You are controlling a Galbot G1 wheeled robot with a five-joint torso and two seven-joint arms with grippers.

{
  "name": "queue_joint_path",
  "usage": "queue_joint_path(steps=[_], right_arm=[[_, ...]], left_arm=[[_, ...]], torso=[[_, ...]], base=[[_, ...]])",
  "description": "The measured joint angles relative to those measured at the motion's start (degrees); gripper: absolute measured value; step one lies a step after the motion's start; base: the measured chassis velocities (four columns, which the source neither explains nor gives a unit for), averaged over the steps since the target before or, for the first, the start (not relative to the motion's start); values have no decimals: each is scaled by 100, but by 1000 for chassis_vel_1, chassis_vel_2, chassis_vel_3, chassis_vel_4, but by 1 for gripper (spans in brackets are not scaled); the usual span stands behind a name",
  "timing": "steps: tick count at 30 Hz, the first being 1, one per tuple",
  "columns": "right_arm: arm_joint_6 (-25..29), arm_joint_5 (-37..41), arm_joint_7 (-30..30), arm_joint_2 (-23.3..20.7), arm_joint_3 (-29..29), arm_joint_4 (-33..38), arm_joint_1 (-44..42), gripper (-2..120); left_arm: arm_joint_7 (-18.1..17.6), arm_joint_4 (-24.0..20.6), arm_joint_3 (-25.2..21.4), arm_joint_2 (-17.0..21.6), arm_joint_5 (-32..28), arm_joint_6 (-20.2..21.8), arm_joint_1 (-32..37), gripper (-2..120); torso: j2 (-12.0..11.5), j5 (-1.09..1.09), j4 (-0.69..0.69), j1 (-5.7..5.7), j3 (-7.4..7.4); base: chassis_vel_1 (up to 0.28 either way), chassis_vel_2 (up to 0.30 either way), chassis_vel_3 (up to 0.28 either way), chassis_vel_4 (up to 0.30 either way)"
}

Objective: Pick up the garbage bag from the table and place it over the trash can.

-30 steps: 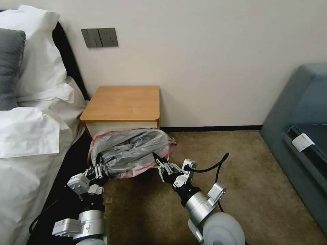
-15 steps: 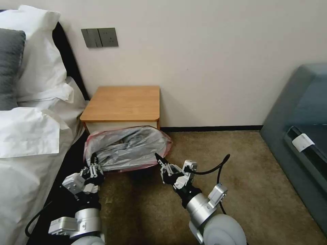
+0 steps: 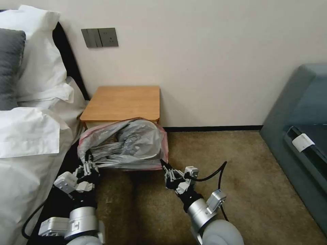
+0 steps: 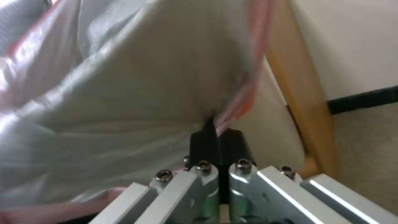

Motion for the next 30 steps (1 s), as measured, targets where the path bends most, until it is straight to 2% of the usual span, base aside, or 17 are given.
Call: queue_joint_path(steps=[4, 7, 13, 25, 26, 30], right_arm=[[8, -215, -15, -37, 51, -116, 54, 0], [-70, -695, 0, -133, 136, -244, 66, 0], [-272, -1386, 201, -196, 199, -522, 143, 0], [-365, -2126, 381, -174, 220, -843, 239, 0], [-223, -2503, 313, -206, 260, -800, 117, 2], [-52, -2947, 86, -342, 286, -592, -167, 16]], left_arm=[[-28, -91, 244, 78, -105, 264, 90, 12], [-72, -218, 414, 80, -282, 479, 149, 12], [-81, -324, 484, 62, -354, 534, 195, 12], [-73, -337, 505, 29, -302, 482, 196, 12], [-82, -238, 403, 27, -205, 391, 138, 12], [-186, -187, 197, 45, -298, 372, 50, 11]], torso=[[0, 1, 0, 0, 0], [0, 0, 0, 0, 0], [0, 0, 0, 0, 0], [0, 0, 0, 0, 0], [0, -1, 0, 0, 0], [0, -1, 0, 0, 0]], base=[[0, 0, 0, 0], [0, 0, 0, 0], [0, 0, 0, 0], [0, 0, 0, 0], [0, 0, 0, 0], [0, 0, 0, 0]])
